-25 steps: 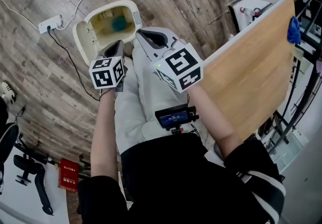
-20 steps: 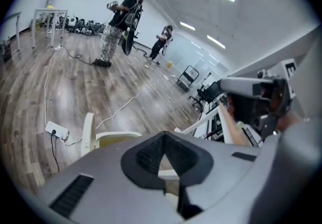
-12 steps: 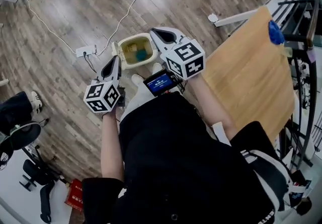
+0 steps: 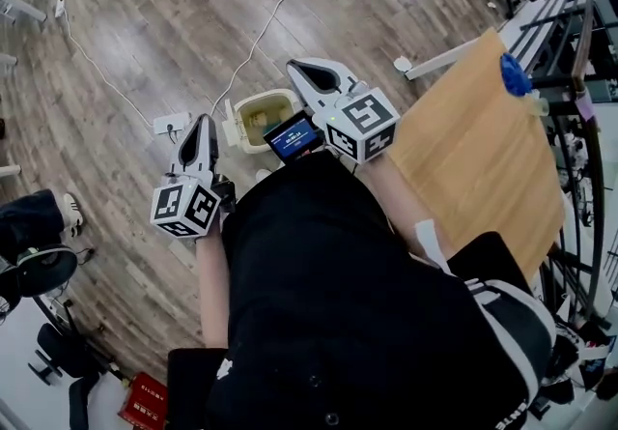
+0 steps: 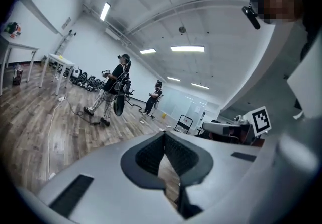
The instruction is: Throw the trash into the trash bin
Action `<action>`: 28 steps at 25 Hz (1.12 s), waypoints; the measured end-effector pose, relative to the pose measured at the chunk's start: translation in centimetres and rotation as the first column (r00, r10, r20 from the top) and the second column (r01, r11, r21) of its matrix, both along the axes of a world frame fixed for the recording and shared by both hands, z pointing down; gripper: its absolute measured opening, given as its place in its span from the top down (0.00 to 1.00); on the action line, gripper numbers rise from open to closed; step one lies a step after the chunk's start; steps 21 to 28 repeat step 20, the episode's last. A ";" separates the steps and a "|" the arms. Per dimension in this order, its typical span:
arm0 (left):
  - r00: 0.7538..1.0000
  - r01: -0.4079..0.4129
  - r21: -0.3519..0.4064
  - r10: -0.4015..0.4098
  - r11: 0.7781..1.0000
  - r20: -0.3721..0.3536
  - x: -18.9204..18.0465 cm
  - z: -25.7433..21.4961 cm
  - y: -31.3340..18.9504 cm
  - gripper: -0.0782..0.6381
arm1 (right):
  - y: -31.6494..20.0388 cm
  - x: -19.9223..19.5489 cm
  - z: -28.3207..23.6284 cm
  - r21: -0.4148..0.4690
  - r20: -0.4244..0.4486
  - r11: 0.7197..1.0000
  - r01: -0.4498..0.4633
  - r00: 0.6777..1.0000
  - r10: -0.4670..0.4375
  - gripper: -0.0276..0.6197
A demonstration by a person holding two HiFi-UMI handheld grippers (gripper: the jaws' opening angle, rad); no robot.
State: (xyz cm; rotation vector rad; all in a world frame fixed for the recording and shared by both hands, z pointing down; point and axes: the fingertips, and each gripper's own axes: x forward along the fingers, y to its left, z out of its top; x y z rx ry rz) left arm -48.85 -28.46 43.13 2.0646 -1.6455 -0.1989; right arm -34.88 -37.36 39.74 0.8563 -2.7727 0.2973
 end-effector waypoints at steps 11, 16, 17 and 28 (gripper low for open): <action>0.997 -0.058 0.050 0.056 0.997 0.044 1.3 -2.4 -1.8 0.88 | 0.1 -0.4 -2.4 -0.007 0.086 1.000 0.019 0.996 -0.018 0.96; 0.996 -0.074 0.058 0.071 0.996 0.055 2.8 -2.8 -2.3 0.88 | 0.1 0.8 -2.4 -0.003 0.086 1.000 0.017 0.996 -0.016 0.96; 0.996 -0.076 0.058 0.073 0.995 0.056 3.1 -2.8 -2.4 0.88 | 0.1 1.1 -2.5 -0.002 0.087 1.000 0.015 0.996 -0.015 0.96; 0.995 -0.082 0.057 0.079 0.995 0.063 3.9 -2.9 -2.5 0.88 | 0.2 1.8 -2.6 0.001 0.088 1.000 0.012 0.996 -0.012 0.96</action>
